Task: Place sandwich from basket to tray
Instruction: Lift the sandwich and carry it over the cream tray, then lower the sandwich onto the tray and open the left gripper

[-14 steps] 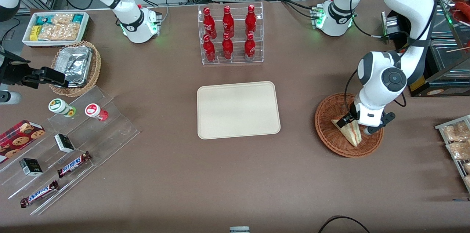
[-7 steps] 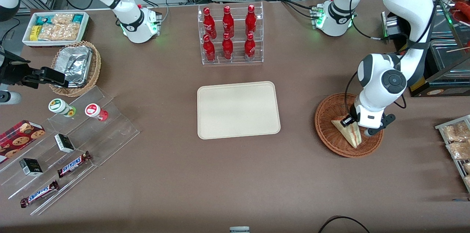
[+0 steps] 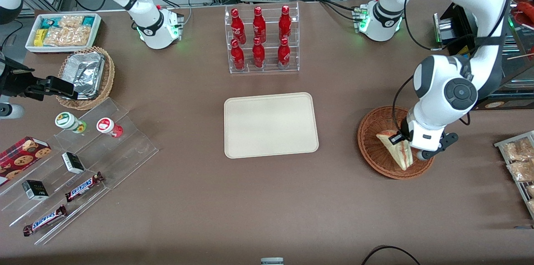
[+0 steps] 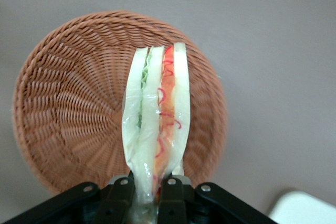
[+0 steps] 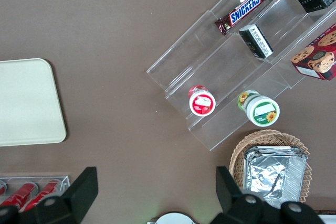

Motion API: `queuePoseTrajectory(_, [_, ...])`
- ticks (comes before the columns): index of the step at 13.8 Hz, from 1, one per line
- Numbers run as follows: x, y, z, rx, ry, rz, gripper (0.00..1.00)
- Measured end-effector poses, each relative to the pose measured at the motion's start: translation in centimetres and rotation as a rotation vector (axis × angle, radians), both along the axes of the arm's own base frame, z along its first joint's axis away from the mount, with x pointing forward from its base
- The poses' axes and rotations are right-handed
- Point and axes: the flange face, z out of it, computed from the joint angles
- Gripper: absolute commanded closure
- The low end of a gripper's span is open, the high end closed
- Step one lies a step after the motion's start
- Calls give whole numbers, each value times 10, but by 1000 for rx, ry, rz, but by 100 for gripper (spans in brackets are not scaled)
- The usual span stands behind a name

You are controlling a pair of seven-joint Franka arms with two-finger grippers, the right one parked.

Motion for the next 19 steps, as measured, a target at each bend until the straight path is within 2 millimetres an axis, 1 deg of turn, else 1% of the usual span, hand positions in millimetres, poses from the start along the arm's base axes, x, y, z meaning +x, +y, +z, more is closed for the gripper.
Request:
queuePoseTrajectory(2, [1, -42, 42, 4, 6, -74, 100])
queuePoseTrajectory(3, [-2, -65, 56, -4, 3, -113, 100])
queuePoseTrajectory(4, [-7, -89, 65, -15, -2, -154, 100])
queuePoseTrajectory(5, [-14, -115, 68, -29, -5, -198, 100])
queuePoseTrajectory(6, [-23, -143, 67, -43, -1, -245, 100])
queuePoseTrajectory(7, [-32, -168, 62, -58, 12, -290, 100])
queuePoseTrajectory(9, [-48, -216, 44, -94, 48, -372, 100])
queuePoseTrajectory(12, [-66, -275, 14, -125, 91, -477, 100])
queuePoseTrajectory(14, [-85, -322, -7, -111, 74, -497, 100])
queuePoseTrajectory(15, [-96, -342, -19, -98, 58, -497, 100])
queuePoseTrajectory(17, [-118, -374, -47, -64, 43, -493, 100])
queuePoseTrajectory(19, [-135, -396, -69, -57, 37, -474, 100])
